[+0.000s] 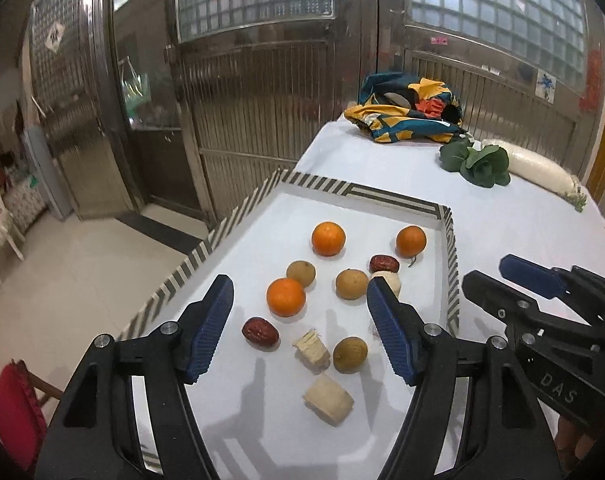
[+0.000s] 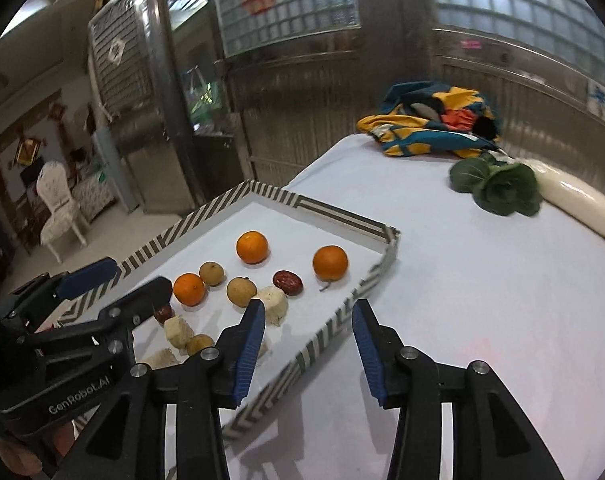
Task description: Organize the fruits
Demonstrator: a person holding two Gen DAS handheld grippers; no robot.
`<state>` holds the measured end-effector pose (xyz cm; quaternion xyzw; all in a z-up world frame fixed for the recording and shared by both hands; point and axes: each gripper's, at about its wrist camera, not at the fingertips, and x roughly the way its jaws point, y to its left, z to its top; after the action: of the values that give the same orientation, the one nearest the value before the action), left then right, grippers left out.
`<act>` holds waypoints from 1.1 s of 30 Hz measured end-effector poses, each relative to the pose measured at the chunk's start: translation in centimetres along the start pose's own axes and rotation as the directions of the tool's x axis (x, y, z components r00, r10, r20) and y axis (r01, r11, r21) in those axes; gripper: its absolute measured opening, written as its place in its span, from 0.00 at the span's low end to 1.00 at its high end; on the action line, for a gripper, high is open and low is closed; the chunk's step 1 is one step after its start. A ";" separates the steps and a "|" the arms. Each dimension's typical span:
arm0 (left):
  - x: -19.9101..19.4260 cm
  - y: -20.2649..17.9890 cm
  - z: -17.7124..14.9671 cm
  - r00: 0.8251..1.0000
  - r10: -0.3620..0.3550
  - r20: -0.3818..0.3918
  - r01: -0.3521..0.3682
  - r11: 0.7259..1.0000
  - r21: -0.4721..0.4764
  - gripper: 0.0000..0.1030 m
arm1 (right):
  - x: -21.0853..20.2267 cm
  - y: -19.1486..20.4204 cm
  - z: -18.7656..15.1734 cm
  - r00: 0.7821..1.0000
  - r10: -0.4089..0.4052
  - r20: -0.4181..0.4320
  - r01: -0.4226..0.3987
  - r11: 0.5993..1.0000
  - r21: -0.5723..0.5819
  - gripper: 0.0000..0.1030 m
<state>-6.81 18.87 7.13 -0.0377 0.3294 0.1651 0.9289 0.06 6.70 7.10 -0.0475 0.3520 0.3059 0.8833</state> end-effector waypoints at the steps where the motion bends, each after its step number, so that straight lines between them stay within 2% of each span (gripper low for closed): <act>1: -0.2 -0.3 0.1 1.000 0.016 0.001 -0.016 1.000 0.011 0.68 | -0.4 -0.1 -0.2 1.000 -0.007 0.007 0.007 1.000 0.004 0.43; 3: -0.6 -0.9 0.1 0.999 0.039 0.012 -0.040 0.999 0.028 0.68 | -1.1 -0.3 -0.5 1.000 -0.022 0.021 0.022 1.000 0.001 0.43; 12: -1.9 -1.7 0.2 0.999 0.010 0.052 -0.011 1.000 0.021 0.68 | -2.8 -1.1 -1.3 0.999 -0.020 0.043 0.019 1.000 0.011 0.45; 33: -2.0 -1.4 0.2 0.999 -0.001 0.042 0.001 1.000 0.015 0.68 | -2.0 -0.9 -1.5 1.000 -0.009 0.017 0.009 1.000 0.002 0.45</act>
<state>-7.69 16.97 8.45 -0.0275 0.3109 0.1630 0.9360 -1.46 4.44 7.14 -0.0459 0.3445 0.3019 0.8877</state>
